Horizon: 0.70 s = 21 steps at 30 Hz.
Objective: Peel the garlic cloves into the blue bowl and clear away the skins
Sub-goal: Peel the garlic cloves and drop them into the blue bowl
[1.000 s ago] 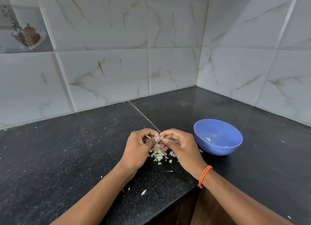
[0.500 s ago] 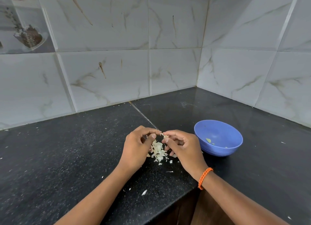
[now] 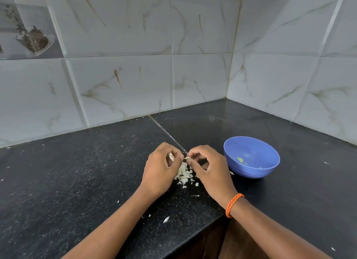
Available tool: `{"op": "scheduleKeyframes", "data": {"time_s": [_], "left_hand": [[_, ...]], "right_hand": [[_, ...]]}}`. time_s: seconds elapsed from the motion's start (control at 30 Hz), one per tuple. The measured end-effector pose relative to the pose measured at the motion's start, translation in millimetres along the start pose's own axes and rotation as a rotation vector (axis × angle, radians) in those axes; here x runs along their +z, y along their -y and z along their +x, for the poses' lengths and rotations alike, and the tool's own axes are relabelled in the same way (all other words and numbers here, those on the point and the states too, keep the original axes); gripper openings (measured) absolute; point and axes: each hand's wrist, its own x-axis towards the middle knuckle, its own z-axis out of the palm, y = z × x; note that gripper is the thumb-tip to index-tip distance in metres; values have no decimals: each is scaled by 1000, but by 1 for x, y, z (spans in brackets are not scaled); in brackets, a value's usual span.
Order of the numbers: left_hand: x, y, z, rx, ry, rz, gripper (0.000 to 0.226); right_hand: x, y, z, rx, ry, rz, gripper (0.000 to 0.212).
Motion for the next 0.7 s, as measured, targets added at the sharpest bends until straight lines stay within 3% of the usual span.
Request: {"op": "scheduleKeyframes", "data": {"time_s": [0.3,0.43,0.57,0.7], "left_hand": [[-2,5,2,-31,-50,79,15],[-4,2,0,-22,-58,134,17],[-6,1,-1,-20,-54,205,27],[-6,1,-1,-32,-70,192,20]], "right_hand": [[-2,2,-1,46,-33,128,19],[-2,-3,-2,64,-44,41,28],[-2,-8,-1,54,-97,-93,21],[-4,-7,0,43,-92,-89,15]]}}
